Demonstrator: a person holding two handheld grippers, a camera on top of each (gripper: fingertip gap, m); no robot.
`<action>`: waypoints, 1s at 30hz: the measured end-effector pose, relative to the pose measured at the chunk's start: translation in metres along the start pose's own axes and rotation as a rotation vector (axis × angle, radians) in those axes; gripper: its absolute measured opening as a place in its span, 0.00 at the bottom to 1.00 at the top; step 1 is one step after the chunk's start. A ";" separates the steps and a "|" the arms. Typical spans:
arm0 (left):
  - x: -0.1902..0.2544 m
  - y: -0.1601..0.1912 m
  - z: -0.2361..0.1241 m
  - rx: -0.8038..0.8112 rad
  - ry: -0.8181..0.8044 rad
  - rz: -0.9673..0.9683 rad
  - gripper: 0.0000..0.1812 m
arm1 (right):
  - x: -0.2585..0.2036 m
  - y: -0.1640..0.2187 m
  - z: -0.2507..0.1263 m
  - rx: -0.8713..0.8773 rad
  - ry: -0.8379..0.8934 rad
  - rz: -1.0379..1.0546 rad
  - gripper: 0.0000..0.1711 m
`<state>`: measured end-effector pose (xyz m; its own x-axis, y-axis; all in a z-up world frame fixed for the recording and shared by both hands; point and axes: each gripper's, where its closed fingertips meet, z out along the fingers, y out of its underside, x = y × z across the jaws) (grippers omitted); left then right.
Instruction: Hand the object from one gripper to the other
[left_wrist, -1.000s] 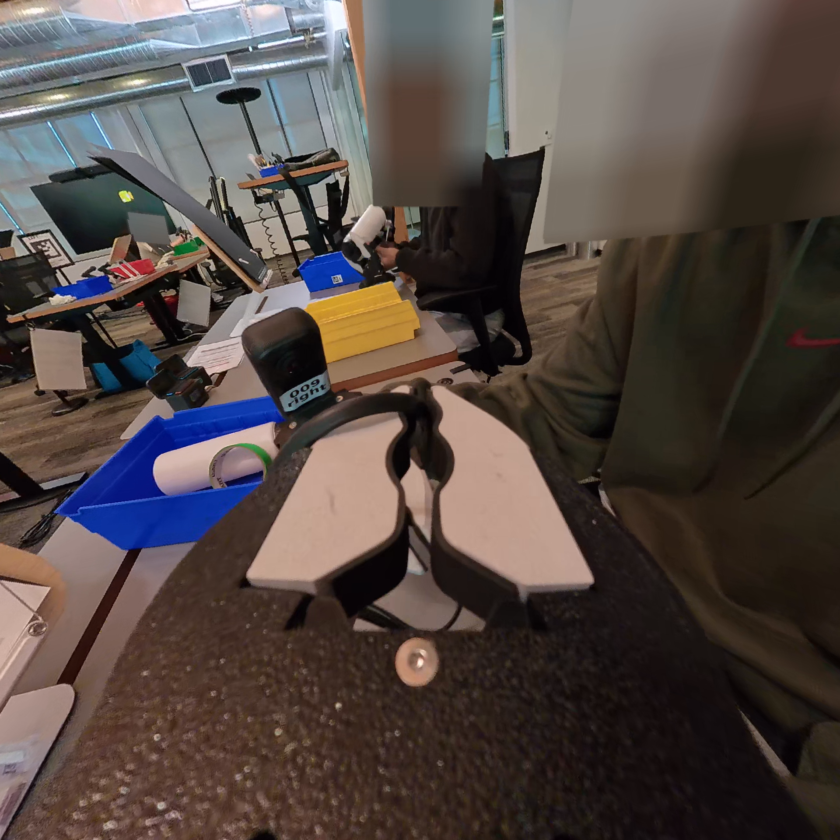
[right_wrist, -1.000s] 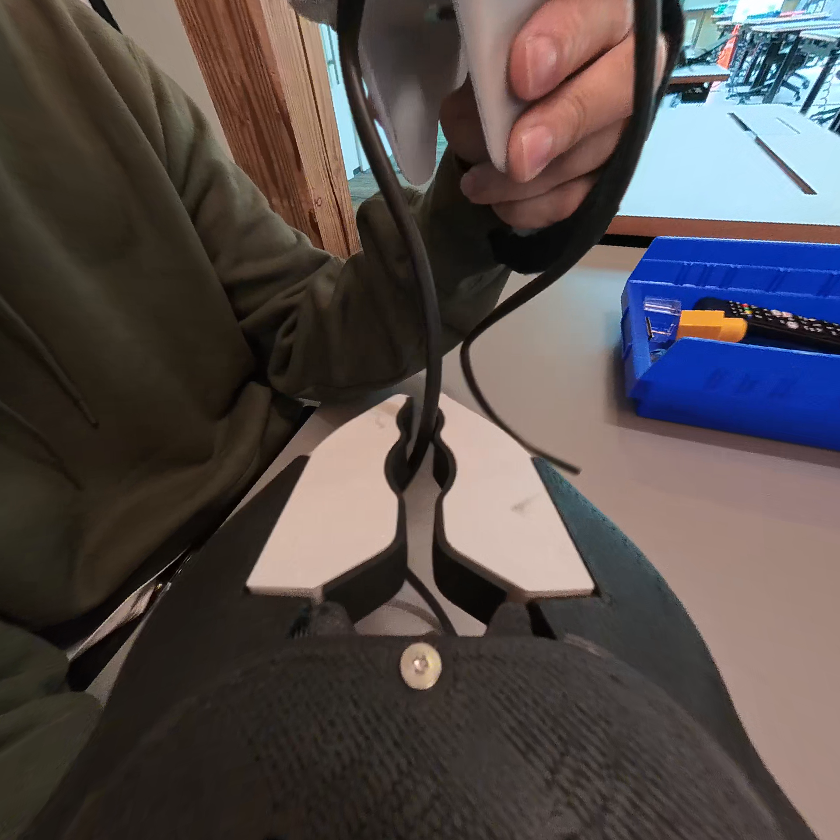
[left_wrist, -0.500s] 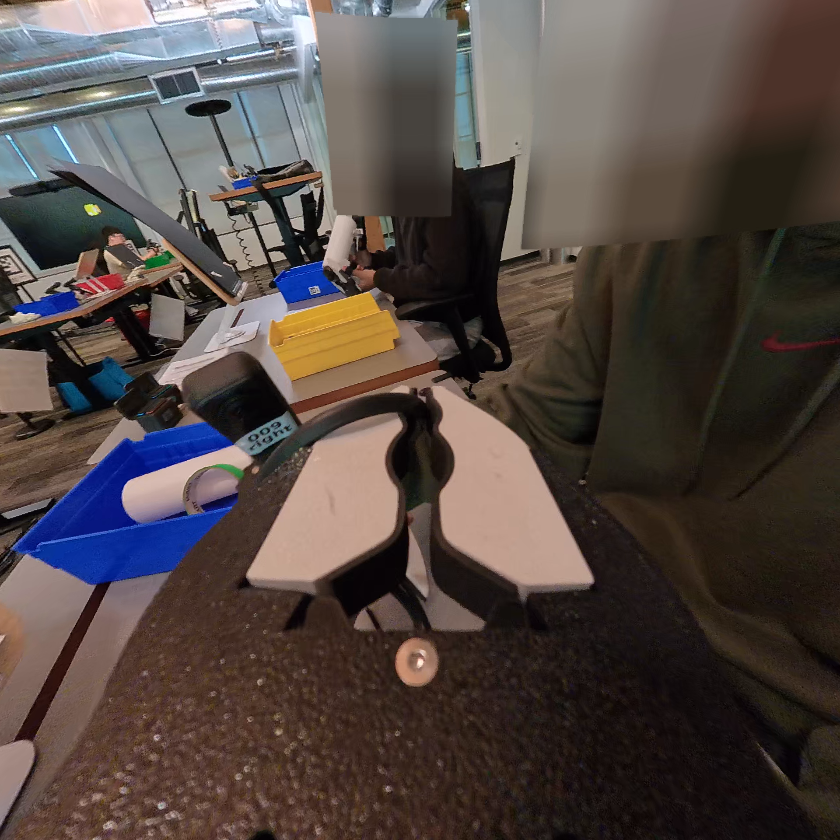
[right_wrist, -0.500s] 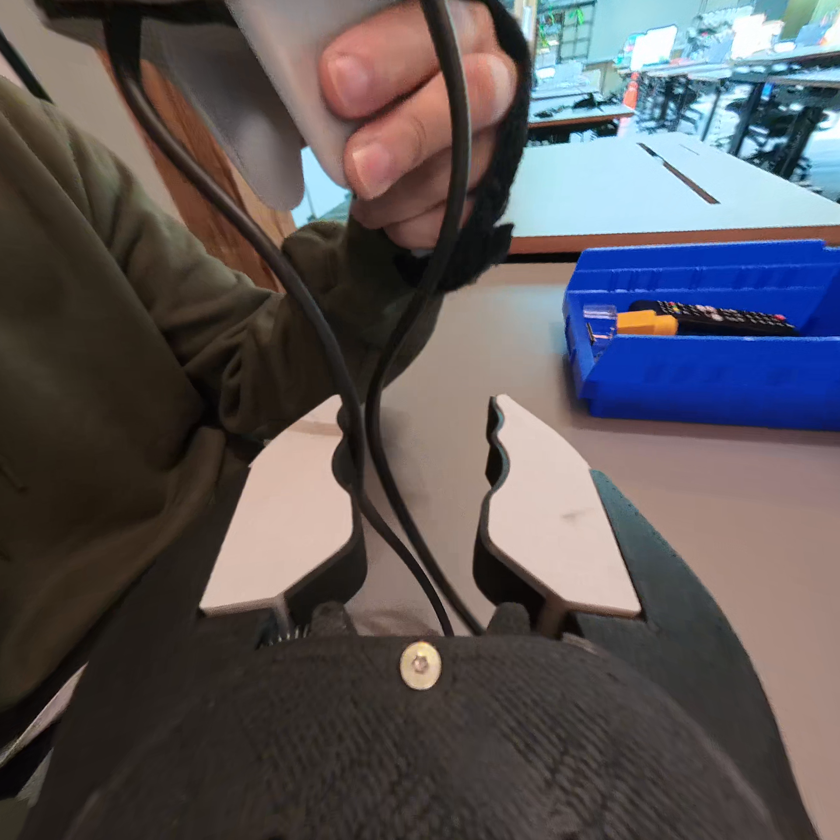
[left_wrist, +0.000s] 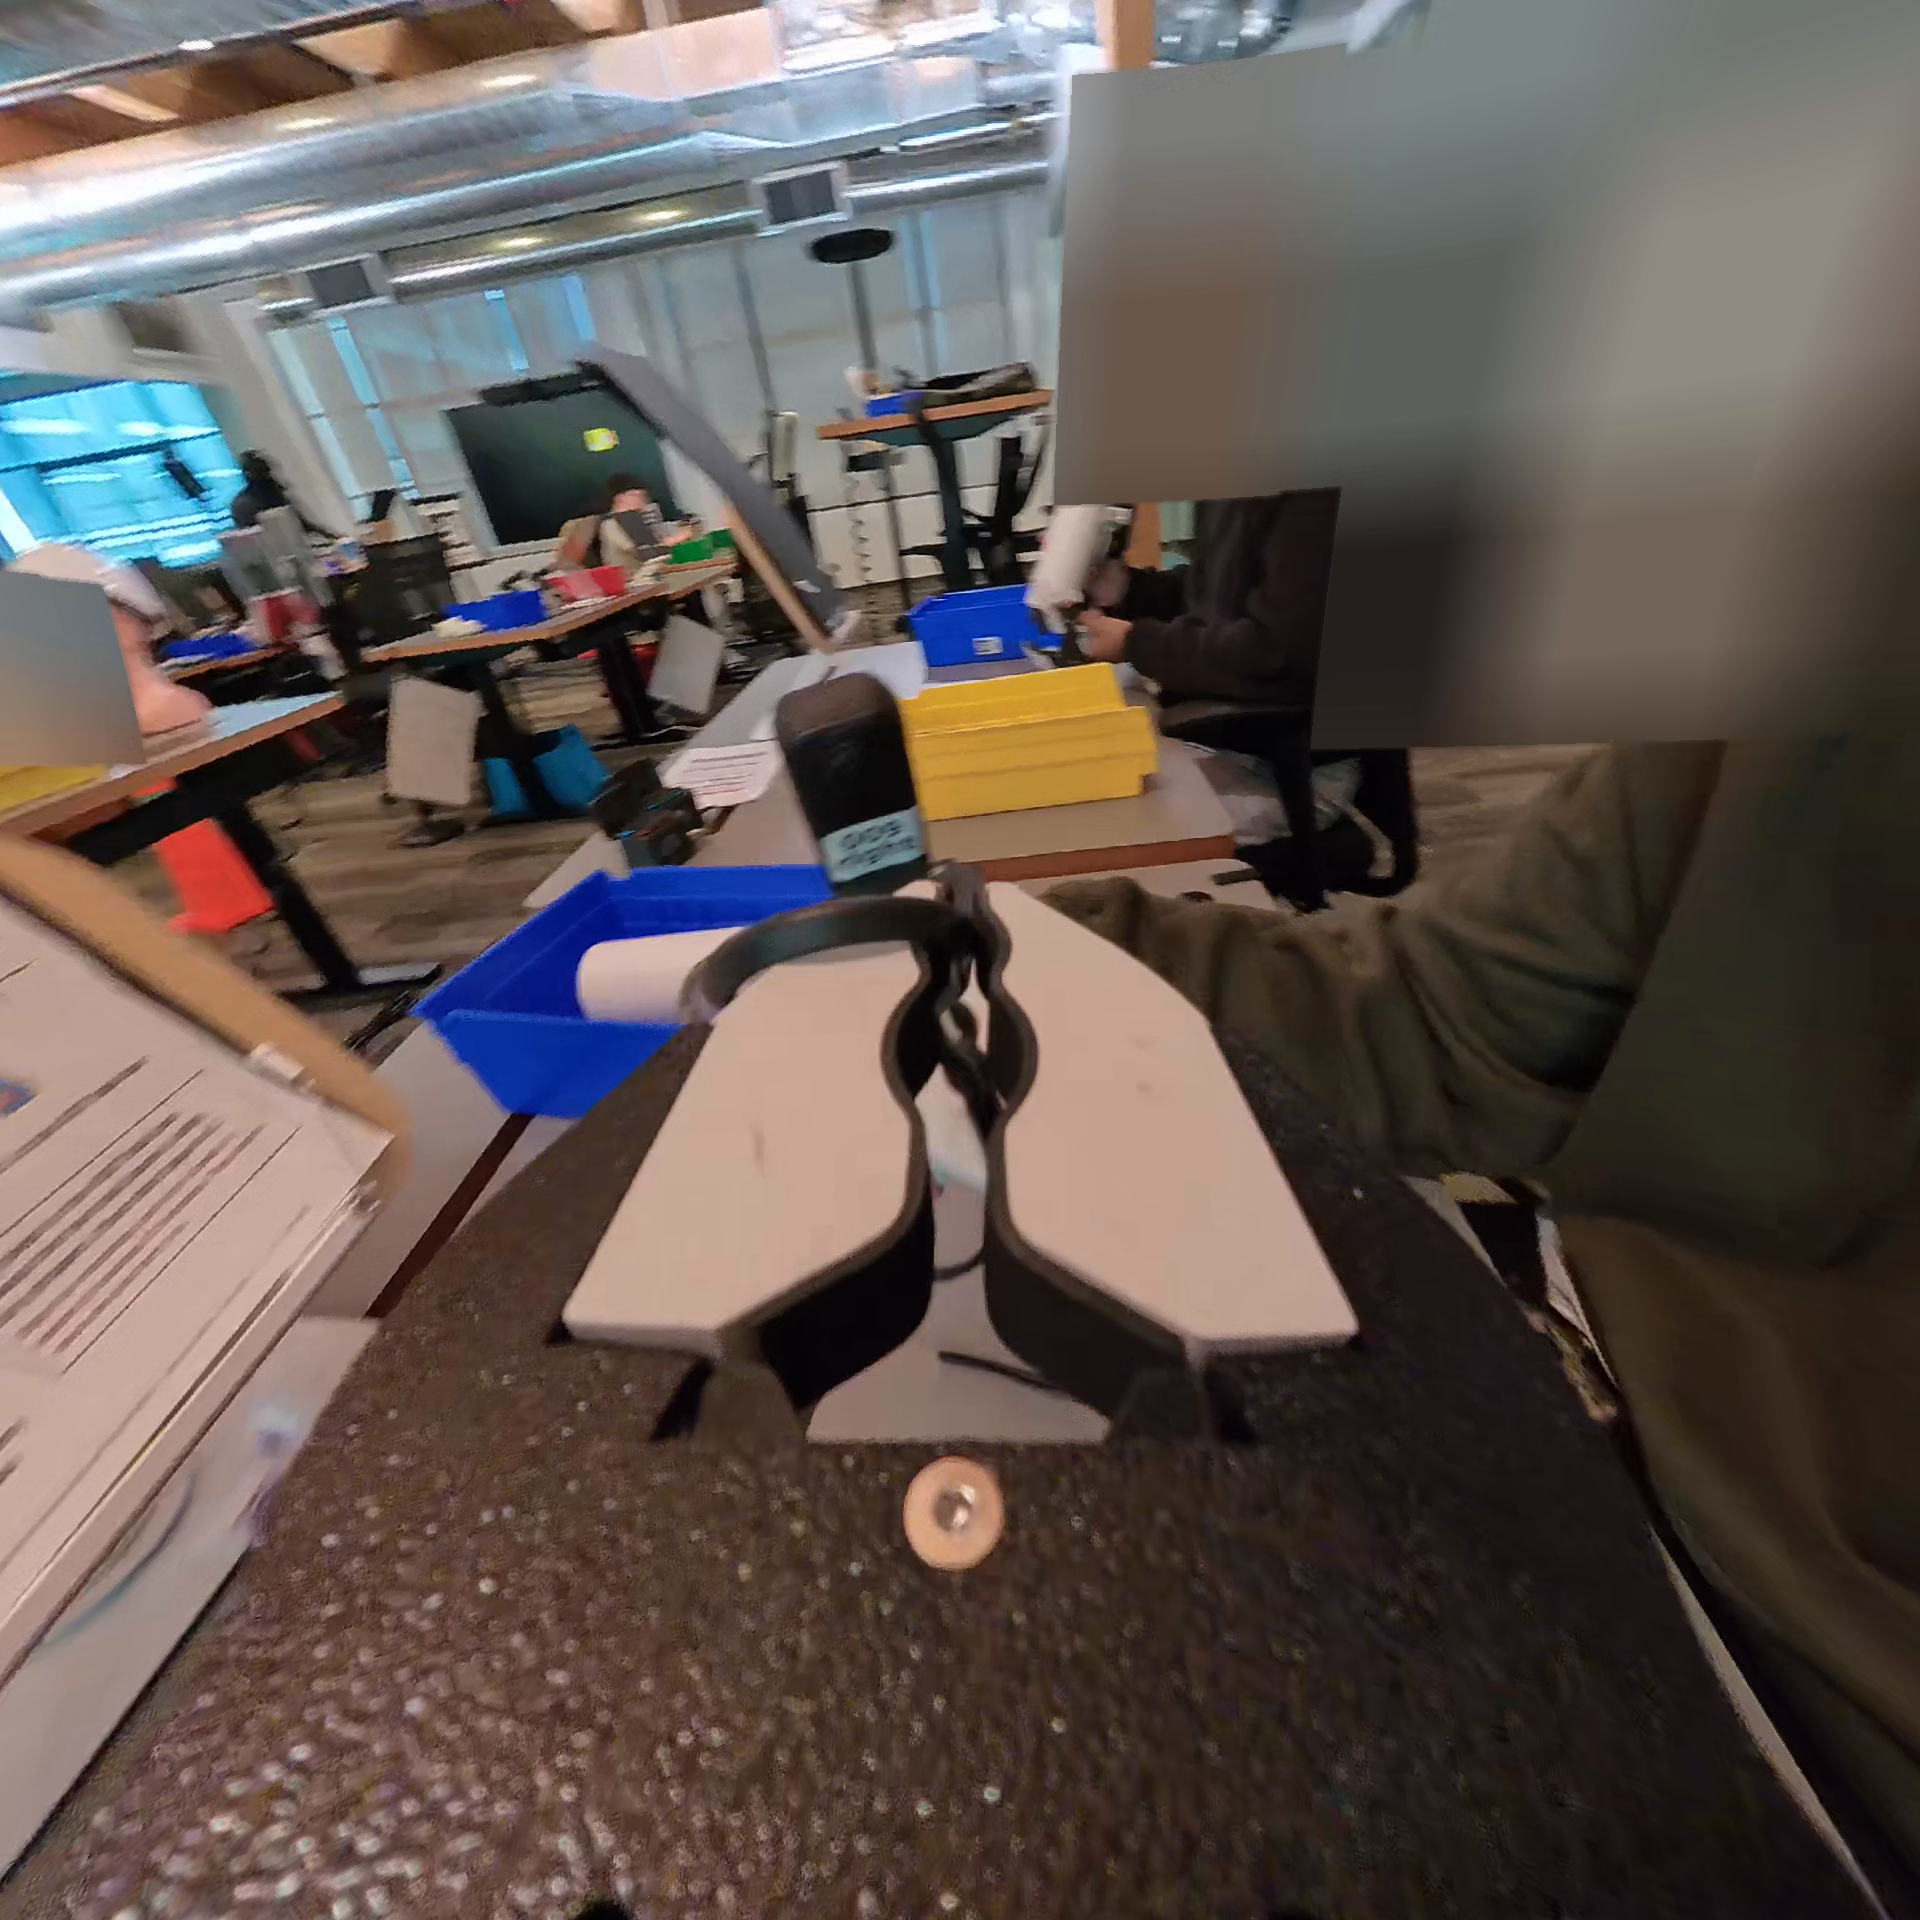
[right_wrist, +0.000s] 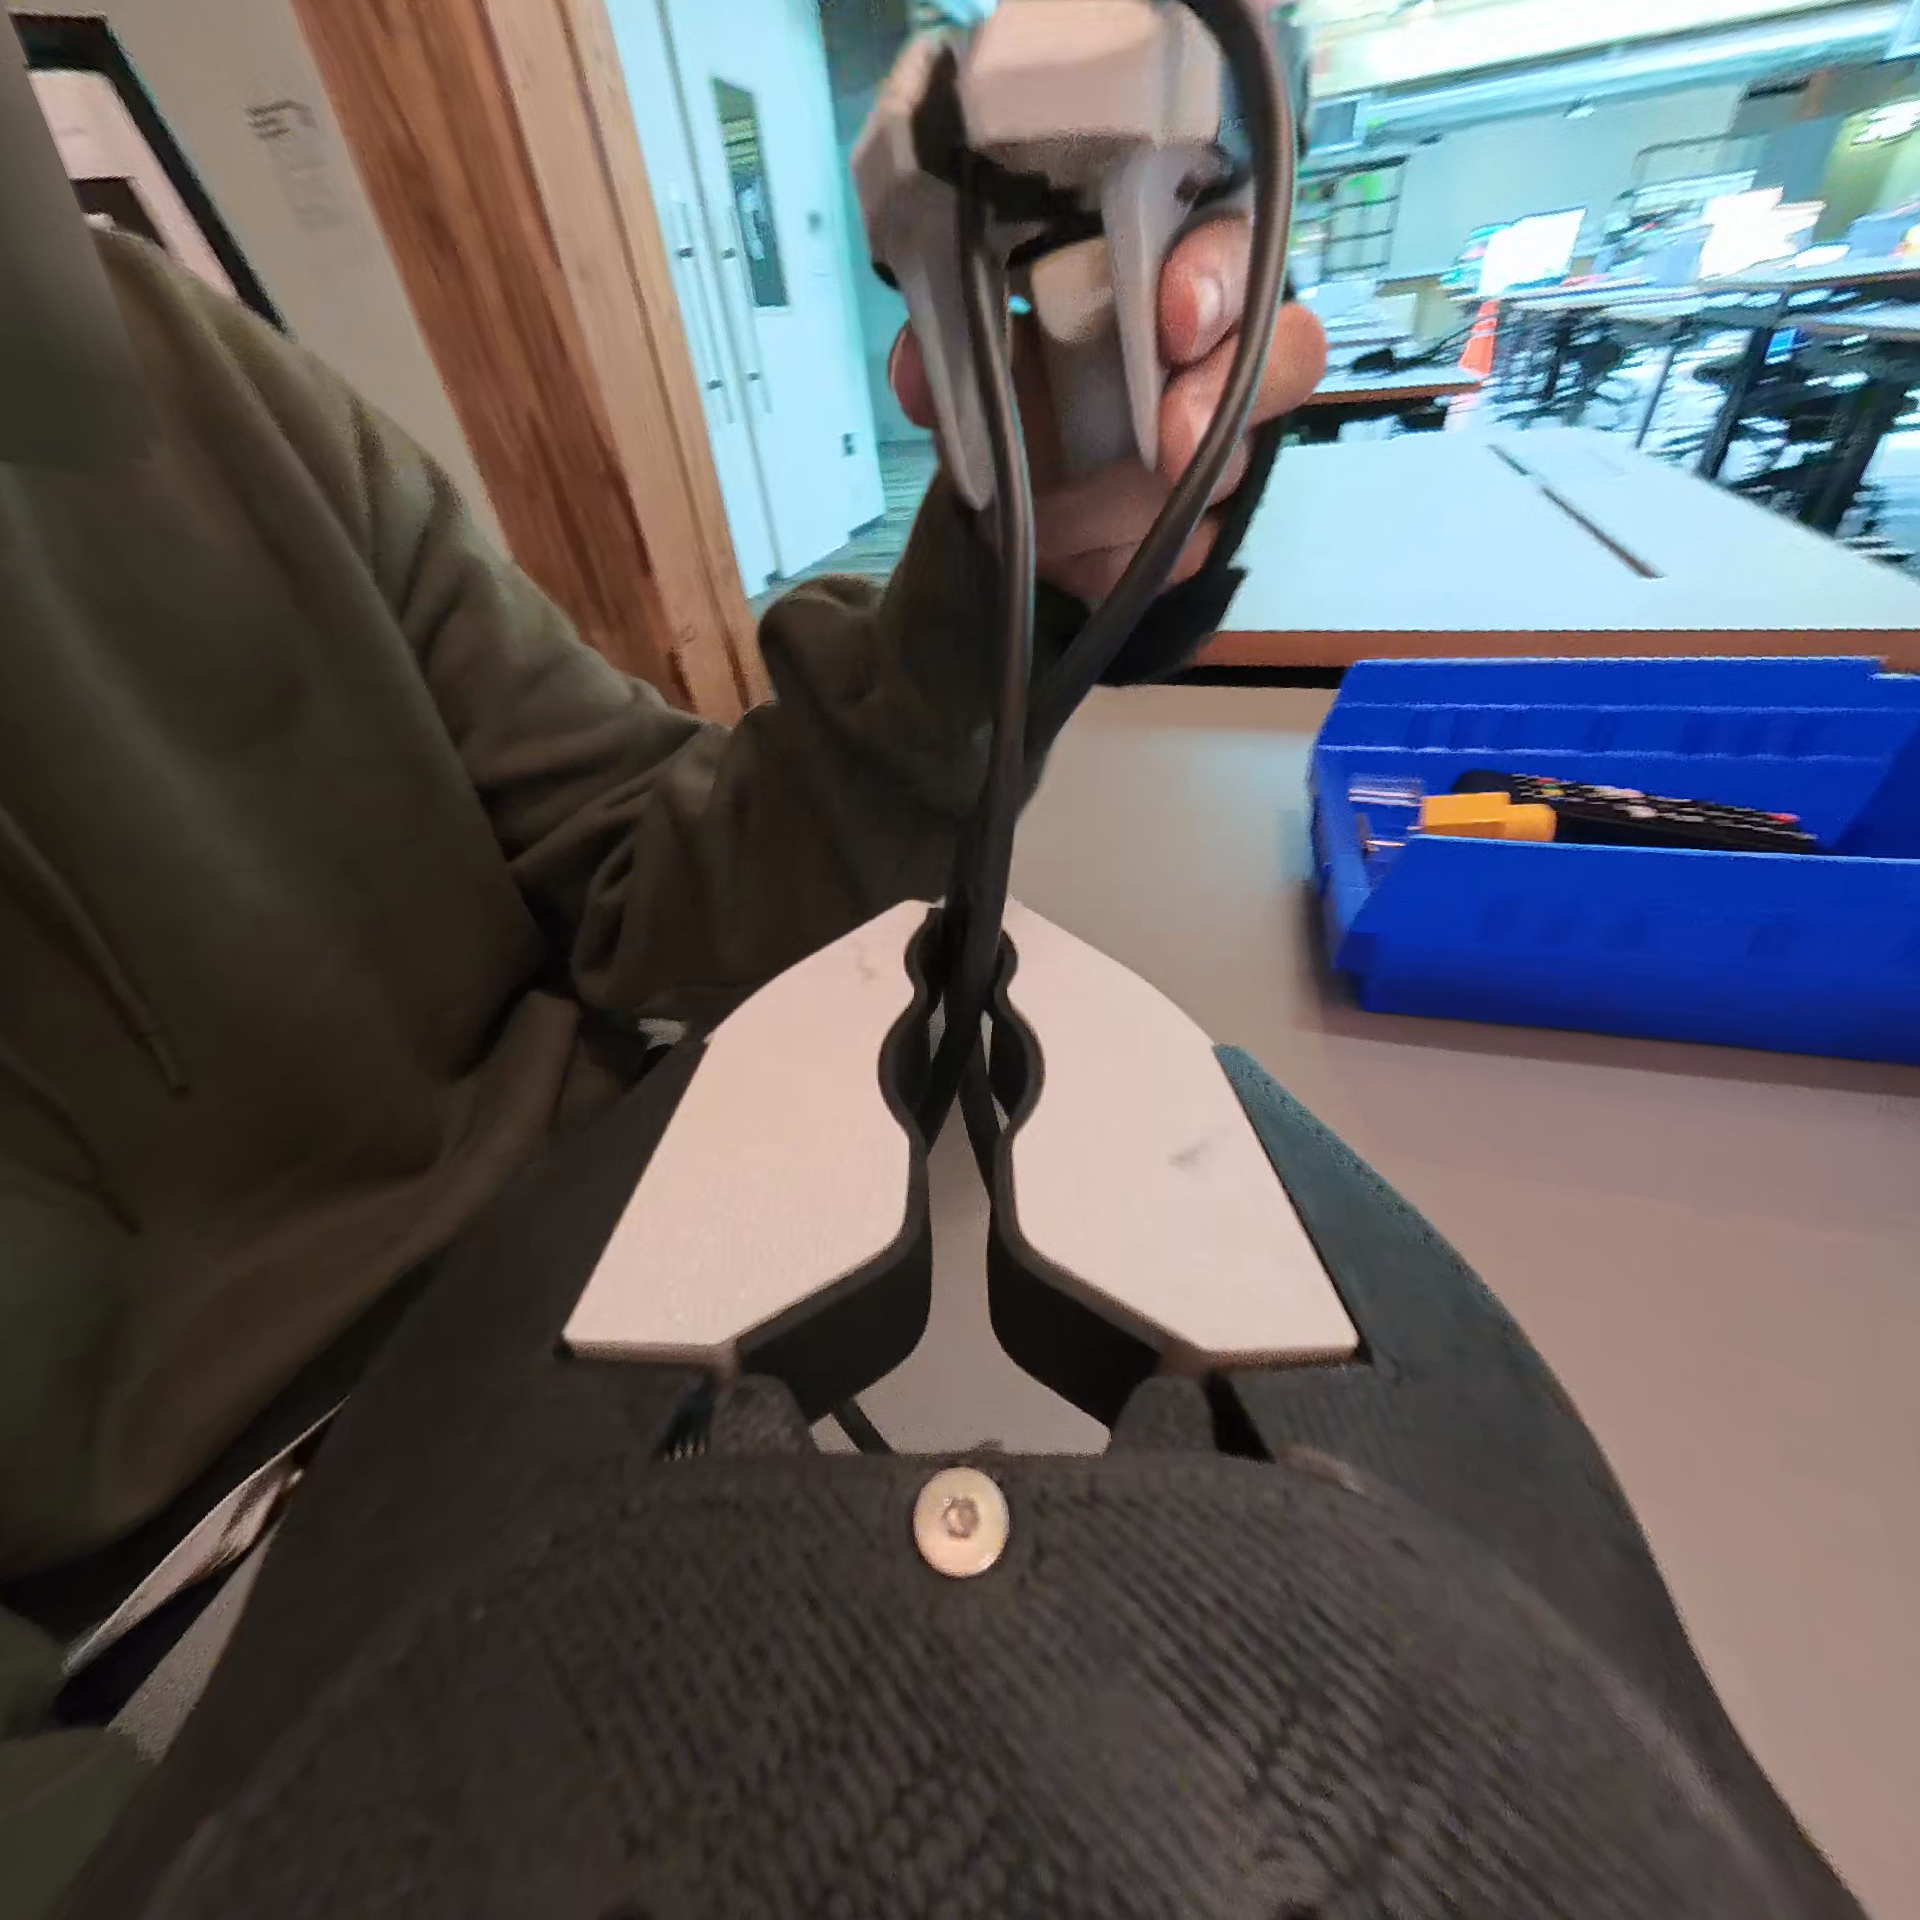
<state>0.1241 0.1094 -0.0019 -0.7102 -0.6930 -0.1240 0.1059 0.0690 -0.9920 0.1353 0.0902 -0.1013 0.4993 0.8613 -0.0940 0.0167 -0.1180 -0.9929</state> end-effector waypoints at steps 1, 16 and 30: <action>-0.010 0.002 -0.004 -0.003 -0.051 -0.024 0.02 | 0.006 -0.003 -0.004 0.008 0.040 -0.001 0.03; -0.071 0.090 -0.002 -0.337 -0.308 -0.210 0.27 | 0.061 -0.041 -0.074 0.143 0.558 0.201 0.03; -0.046 0.119 0.115 -0.294 -0.179 -0.274 0.03 | 0.052 -0.064 -0.072 0.237 0.560 0.174 0.03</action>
<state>0.2489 0.0668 -0.1112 -0.5498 -0.8258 0.1256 -0.2908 0.0482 -0.9556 0.2224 0.1075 -0.0372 0.8562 0.4426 -0.2667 -0.2659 -0.0651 -0.9618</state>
